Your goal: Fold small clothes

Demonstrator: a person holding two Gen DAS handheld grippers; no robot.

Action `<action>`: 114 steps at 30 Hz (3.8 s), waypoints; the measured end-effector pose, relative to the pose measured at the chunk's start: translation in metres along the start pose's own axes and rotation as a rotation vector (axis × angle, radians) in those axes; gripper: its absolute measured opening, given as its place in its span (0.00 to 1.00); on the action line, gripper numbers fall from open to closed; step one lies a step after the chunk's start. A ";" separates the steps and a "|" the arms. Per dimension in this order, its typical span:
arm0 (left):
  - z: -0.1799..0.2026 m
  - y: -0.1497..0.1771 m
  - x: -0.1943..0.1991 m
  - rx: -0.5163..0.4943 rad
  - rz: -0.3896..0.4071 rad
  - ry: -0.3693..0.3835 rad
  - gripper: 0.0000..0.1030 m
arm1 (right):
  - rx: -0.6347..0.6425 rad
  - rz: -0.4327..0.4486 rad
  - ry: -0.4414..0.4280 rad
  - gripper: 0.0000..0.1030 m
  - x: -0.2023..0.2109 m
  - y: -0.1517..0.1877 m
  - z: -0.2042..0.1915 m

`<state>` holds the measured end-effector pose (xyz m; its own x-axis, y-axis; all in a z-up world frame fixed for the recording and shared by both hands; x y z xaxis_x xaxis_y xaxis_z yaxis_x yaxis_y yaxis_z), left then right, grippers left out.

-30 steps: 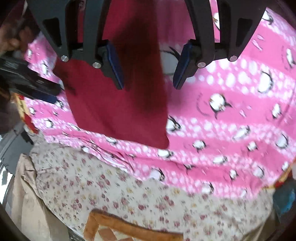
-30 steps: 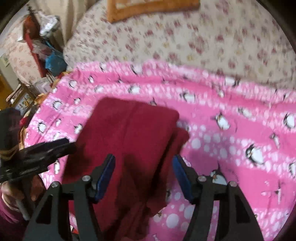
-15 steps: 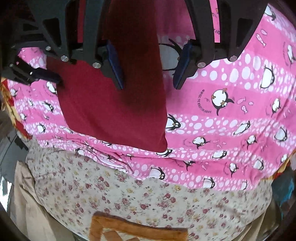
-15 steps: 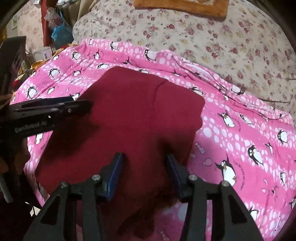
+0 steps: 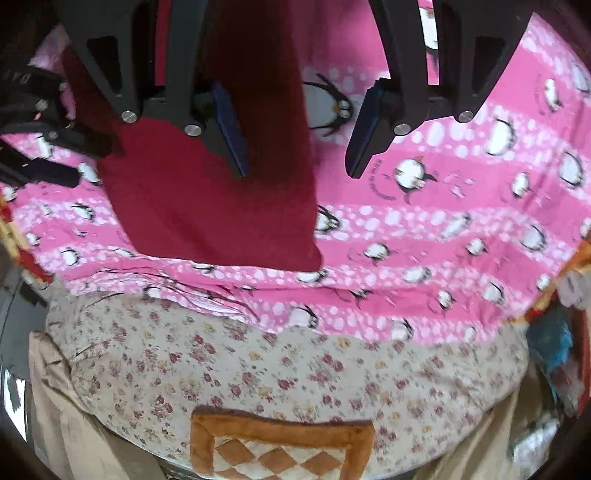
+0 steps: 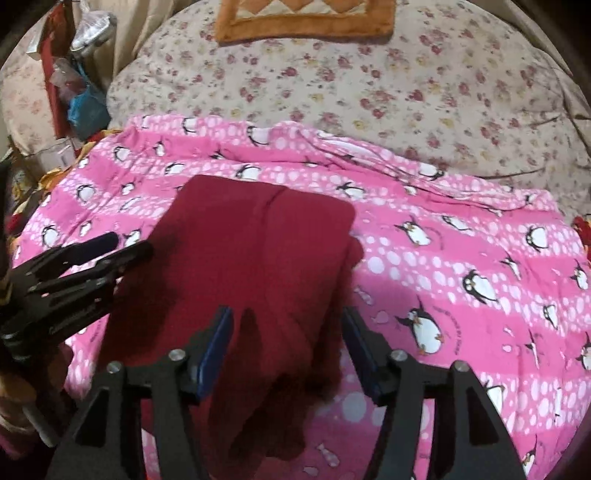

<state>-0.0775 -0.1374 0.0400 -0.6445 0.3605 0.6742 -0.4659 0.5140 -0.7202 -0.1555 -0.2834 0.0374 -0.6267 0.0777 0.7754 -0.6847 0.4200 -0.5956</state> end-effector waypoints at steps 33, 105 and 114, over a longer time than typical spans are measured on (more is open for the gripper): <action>-0.017 0.011 -0.004 0.074 -0.030 -0.056 0.32 | -0.039 0.037 0.060 0.74 -0.011 -0.005 0.001; -0.011 0.007 -0.006 0.040 -0.023 -0.081 0.32 | -0.086 0.011 0.066 0.77 -0.026 -0.006 -0.003; -0.011 0.008 -0.006 0.039 -0.023 -0.081 0.32 | -0.091 0.009 0.062 0.77 -0.026 -0.006 -0.003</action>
<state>-0.0707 -0.1274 0.0323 -0.6796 0.2840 0.6764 -0.5036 0.4898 -0.7116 -0.1337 -0.2854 0.0212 -0.6066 0.1366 0.7831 -0.6405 0.4995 -0.5833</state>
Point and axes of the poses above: each gripper's, at about its wrist camera, not at the fingertips, and x roughly against the way its jaws point, z to its right, y to its underside, the point moved 8 cm from there along -x, roughly the way its jaws point, and after that the axes turned 13 degrees about -x, right-handed, at the moved point
